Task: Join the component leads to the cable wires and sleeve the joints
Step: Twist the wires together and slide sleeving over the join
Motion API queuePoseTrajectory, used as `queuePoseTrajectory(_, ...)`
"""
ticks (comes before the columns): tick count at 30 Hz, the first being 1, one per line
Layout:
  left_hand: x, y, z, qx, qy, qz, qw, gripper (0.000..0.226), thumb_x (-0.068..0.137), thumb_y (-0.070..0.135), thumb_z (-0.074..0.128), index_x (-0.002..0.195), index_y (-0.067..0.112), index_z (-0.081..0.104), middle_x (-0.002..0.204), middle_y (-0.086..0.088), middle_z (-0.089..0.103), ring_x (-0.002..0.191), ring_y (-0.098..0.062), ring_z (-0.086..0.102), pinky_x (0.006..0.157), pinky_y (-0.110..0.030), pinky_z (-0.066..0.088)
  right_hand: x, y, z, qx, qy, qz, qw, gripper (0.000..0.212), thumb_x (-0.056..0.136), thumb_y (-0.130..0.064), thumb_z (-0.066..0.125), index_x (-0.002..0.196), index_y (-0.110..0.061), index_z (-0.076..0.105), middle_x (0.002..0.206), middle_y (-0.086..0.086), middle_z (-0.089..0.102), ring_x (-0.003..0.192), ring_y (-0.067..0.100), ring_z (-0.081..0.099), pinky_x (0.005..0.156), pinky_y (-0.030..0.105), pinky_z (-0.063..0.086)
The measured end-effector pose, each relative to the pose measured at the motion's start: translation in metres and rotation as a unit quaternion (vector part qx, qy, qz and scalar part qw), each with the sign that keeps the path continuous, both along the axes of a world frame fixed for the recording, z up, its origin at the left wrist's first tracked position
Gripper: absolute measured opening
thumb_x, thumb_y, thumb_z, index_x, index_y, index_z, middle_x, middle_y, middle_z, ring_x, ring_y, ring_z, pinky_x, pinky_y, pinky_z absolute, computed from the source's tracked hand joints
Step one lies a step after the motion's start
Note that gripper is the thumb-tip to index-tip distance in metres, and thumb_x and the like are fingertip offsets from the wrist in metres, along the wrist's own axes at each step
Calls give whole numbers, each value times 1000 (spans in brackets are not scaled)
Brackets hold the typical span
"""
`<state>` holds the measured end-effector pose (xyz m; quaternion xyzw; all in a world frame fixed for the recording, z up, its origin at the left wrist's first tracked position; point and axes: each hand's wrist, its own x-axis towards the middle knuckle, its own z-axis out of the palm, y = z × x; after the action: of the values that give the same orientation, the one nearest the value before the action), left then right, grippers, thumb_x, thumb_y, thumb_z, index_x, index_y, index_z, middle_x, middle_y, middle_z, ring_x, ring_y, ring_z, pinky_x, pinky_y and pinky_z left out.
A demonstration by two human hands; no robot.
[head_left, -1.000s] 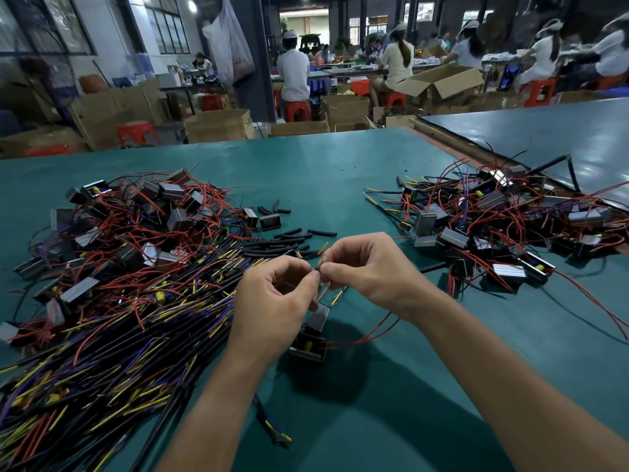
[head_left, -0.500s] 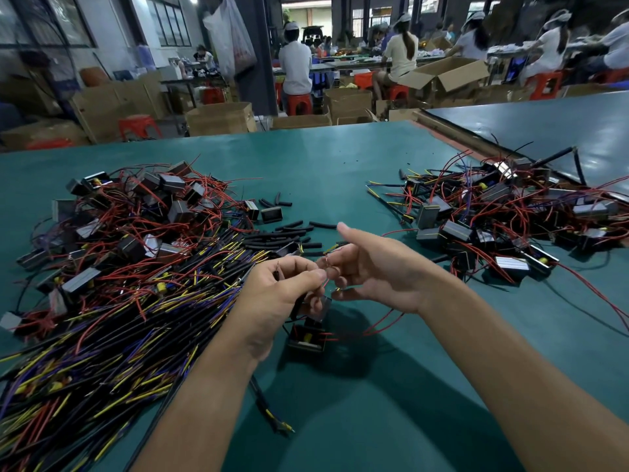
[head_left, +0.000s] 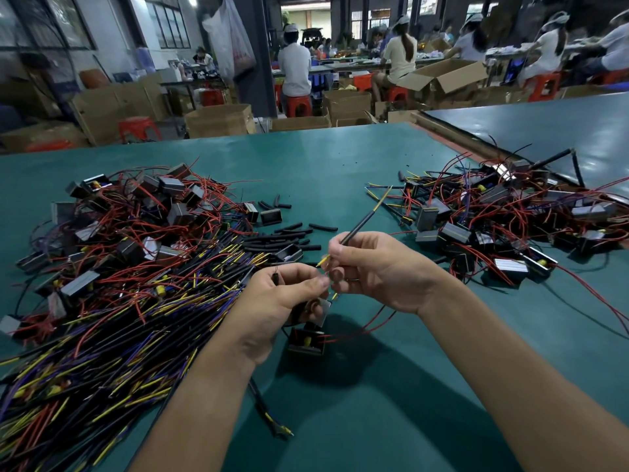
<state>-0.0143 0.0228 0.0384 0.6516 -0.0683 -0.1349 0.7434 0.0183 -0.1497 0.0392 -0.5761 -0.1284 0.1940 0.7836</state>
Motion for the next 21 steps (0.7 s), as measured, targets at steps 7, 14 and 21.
queuePoseTrajectory(7,0,1,1,-43,28,17,999,30,59,17,74,86,7,67,77,-9,63,52,-16,58,53,-23,53,-1,0,4,8,-43,-60,997,17,68,-13,73,81,-12,62,68,3,67,54,10,55,54,22,53)
queuePoseTrajectory(14,6,5,0,-29,24,160,986,20,80,-1,68,92,14,67,75,3,68,68,-10,61,67,-28,52,3,0,4,-32,-47,-193,980,15,84,-2,70,79,-13,61,68,5,69,51,10,53,54,22,53)
queuePoseTrajectory(21,9,15,-2,-15,8,202,979,17,75,2,76,82,16,69,69,3,72,53,-4,63,51,-17,54,4,-1,4,-63,-64,-279,956,15,83,-4,73,79,-12,61,69,8,68,48,12,53,52,23,52)
